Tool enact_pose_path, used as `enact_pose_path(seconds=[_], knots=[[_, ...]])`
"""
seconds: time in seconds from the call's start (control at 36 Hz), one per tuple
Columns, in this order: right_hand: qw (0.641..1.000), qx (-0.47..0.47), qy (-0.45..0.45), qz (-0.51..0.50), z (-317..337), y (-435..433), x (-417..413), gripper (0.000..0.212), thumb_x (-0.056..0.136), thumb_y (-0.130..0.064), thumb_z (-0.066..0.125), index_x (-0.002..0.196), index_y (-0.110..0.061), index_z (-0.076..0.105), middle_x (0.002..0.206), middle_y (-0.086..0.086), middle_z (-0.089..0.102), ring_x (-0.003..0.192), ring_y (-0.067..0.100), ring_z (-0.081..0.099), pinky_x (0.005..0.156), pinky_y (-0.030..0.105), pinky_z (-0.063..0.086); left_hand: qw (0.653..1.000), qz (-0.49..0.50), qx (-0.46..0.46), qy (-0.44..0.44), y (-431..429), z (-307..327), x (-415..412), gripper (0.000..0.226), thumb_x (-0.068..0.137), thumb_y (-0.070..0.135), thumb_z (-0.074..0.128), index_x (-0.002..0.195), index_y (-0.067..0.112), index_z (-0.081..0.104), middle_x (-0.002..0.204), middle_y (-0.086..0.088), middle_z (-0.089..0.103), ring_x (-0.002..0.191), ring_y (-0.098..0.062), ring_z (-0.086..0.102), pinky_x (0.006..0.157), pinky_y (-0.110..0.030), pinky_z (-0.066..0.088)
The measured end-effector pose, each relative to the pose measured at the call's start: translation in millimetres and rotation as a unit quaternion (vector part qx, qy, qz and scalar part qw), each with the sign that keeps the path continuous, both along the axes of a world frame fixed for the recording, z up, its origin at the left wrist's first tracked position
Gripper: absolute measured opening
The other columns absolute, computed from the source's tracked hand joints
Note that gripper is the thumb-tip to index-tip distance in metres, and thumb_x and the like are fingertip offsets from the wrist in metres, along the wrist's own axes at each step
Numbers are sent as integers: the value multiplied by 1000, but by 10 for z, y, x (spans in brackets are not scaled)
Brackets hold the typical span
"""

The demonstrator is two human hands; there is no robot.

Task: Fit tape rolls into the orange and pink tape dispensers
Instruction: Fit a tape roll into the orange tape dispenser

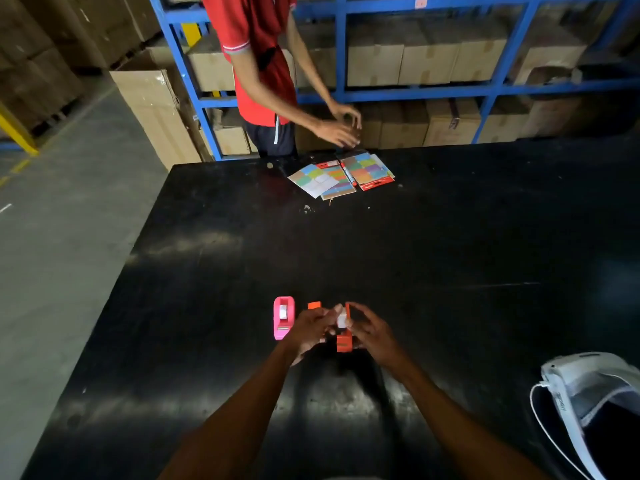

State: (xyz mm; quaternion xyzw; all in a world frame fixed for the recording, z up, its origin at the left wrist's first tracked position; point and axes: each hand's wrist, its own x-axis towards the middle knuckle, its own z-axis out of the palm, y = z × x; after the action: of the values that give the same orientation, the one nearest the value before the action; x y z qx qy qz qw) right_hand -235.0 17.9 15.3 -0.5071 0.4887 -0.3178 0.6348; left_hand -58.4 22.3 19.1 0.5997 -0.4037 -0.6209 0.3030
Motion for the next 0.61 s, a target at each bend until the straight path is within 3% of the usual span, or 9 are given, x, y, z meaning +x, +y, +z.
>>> enact_pose_path(seconds=[0.08, 0.17, 0.28, 0.33, 0.42, 0.53, 0.61], knots=[[999, 23, -16, -15, -11, -47, 1, 36, 92, -12, 64, 125, -21, 55, 105, 4, 73, 83, 13, 73, 63, 27, 58, 1000, 10, 1, 10, -41, -3, -22, 60, 83, 64, 60, 97, 6, 72, 82, -8, 67, 76, -19, 59, 67, -30, 43], [1000, 25, -8, -10, -51, -115, -13, 41, 91, -18, 66, 130, -22, 54, 105, 13, 74, 83, 20, 70, 66, 35, 55, 1000, 12, -2, 6, -98, 2, -26, 65, 83, 67, 57, 100, 5, 72, 81, -9, 67, 74, -18, 57, 62, -27, 39], [999, 30, -3, -11, -97, -206, 10, 43, 91, -20, 65, 132, -28, 53, 102, 12, 75, 81, 18, 72, 66, 32, 57, 998, 63, 18, -21, -228, -67, 21, 63, 91, 66, 44, 103, 13, 74, 88, -8, 75, 68, -12, 60, 62, -27, 47], [999, 37, -8, -22, -101, -259, 19, 43, 93, -14, 63, 133, -25, 52, 104, 14, 73, 78, 13, 72, 62, 24, 56, 990, 124, -7, -68, -296, -145, 37, 50, 94, 51, 52, 98, 5, 71, 82, -11, 71, 68, -17, 61, 62, -34, 52], [998, 51, -13, -30, -130, -308, -3, 44, 94, -10, 61, 135, -21, 50, 110, 17, 70, 76, 8, 72, 60, 19, 54, 965, 138, -53, -215, -328, -294, 96, 19, 92, 17, 63, 104, 3, 64, 90, -11, 67, 74, -19, 62, 55, -16, 50], [999, 43, 9, -16, -194, -368, -71, 47, 93, -20, 63, 138, -27, 50, 116, 12, 70, 89, 9, 70, 71, 20, 53, 942, 79, -49, -323, -400, -572, 109, 40, 86, 18, 67, 122, 4, 52, 117, -19, 60, 106, -36, 60, 88, -41, 50], [999, 46, 12, -16, -185, -395, -104, 44, 95, -13, 59, 136, -27, 49, 104, 7, 70, 80, 0, 67, 65, 13, 50, 923, 24, -25, -383, -443, -666, 55, 47, 87, 21, 65, 126, 4, 46, 128, -21, 51, 113, -41, 56, 93, -45, 47]])
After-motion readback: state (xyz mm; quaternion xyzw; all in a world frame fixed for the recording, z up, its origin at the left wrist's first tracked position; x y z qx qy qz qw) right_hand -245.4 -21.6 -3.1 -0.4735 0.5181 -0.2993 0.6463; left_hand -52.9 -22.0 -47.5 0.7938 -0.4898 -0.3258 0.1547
